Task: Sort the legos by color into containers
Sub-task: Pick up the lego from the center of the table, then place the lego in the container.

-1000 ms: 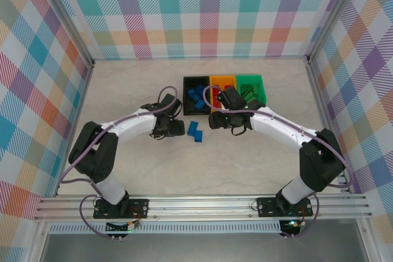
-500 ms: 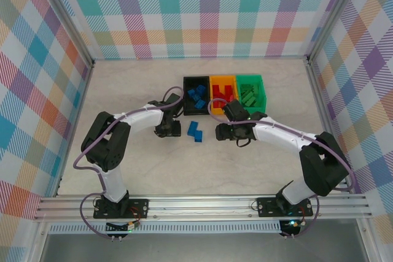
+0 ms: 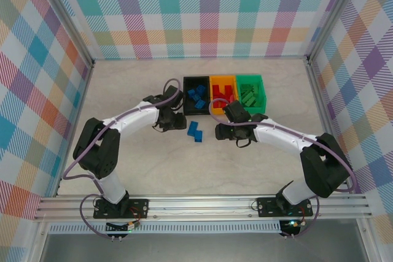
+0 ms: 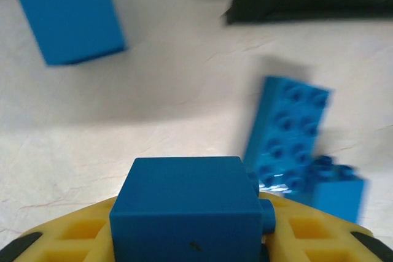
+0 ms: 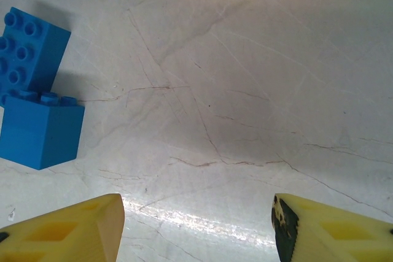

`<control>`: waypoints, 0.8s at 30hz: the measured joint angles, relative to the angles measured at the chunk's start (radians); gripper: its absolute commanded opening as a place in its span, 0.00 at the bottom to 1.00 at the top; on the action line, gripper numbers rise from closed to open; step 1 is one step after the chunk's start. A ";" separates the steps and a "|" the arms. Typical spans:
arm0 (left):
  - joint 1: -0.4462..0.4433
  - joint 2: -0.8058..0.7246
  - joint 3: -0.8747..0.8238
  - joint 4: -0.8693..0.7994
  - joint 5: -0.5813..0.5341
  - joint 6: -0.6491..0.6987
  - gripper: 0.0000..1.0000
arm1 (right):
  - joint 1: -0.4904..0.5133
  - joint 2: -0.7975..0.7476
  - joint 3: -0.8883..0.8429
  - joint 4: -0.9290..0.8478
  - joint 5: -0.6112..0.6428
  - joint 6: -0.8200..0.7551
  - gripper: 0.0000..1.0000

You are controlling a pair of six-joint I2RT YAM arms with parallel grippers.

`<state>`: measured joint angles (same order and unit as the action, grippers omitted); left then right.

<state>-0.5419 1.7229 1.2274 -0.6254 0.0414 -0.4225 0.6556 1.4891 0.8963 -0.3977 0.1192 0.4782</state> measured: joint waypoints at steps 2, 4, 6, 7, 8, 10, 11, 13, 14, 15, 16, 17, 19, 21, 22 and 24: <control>-0.001 0.000 0.045 -0.001 0.016 0.000 0.37 | 0.000 -0.002 -0.015 0.011 -0.005 0.008 0.65; -0.002 0.001 0.089 -0.005 0.025 0.002 0.37 | 0.000 -0.010 -0.035 0.017 -0.009 0.016 0.65; -0.002 0.013 0.148 -0.015 0.027 0.006 0.37 | 0.000 -0.022 -0.055 0.016 -0.012 0.023 0.65; -0.003 0.023 0.176 -0.022 0.028 0.010 0.37 | 0.000 -0.029 -0.064 0.016 -0.012 0.027 0.66; -0.003 0.039 0.213 -0.029 0.029 0.017 0.38 | 0.000 -0.039 -0.072 0.016 -0.011 0.032 0.66; -0.004 0.075 0.275 -0.031 0.029 0.026 0.38 | 0.000 -0.061 -0.084 0.016 -0.011 0.035 0.65; -0.004 0.099 0.308 -0.032 0.030 0.031 0.39 | 0.000 -0.076 -0.089 0.015 -0.011 0.038 0.66; -0.005 0.141 0.364 -0.040 0.032 0.040 0.39 | 0.000 -0.096 -0.095 0.015 -0.007 0.039 0.66; -0.005 0.167 0.396 -0.048 0.033 0.045 0.39 | 0.000 -0.105 -0.098 0.015 -0.007 0.040 0.66; -0.005 0.187 0.420 -0.056 0.033 0.048 0.39 | 0.000 -0.111 -0.101 0.014 -0.006 0.041 0.66; -0.005 0.211 0.447 -0.061 0.032 0.053 0.39 | 0.000 -0.119 -0.105 0.014 -0.006 0.043 0.66; -0.005 0.234 0.472 -0.066 0.026 0.055 0.40 | 0.000 -0.128 -0.111 0.014 -0.006 0.044 0.66; -0.005 0.265 0.506 -0.081 0.012 0.061 0.45 | 0.000 -0.145 -0.124 0.012 -0.003 0.050 0.66; -0.005 0.281 0.523 -0.092 -0.008 0.069 0.53 | 0.000 -0.158 -0.134 0.010 -0.003 0.057 0.66; -0.005 0.285 0.527 -0.099 -0.018 0.074 0.61 | 0.000 -0.163 -0.138 0.008 -0.003 0.060 0.66; -0.005 0.286 0.529 -0.112 -0.031 0.078 0.68 | 0.000 -0.166 -0.145 0.007 -0.004 0.061 0.66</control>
<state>-0.5465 2.0090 1.7569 -0.7376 0.0101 -0.3447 0.6556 1.3228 0.7513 -0.3904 0.1154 0.5396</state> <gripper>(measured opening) 0.631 0.660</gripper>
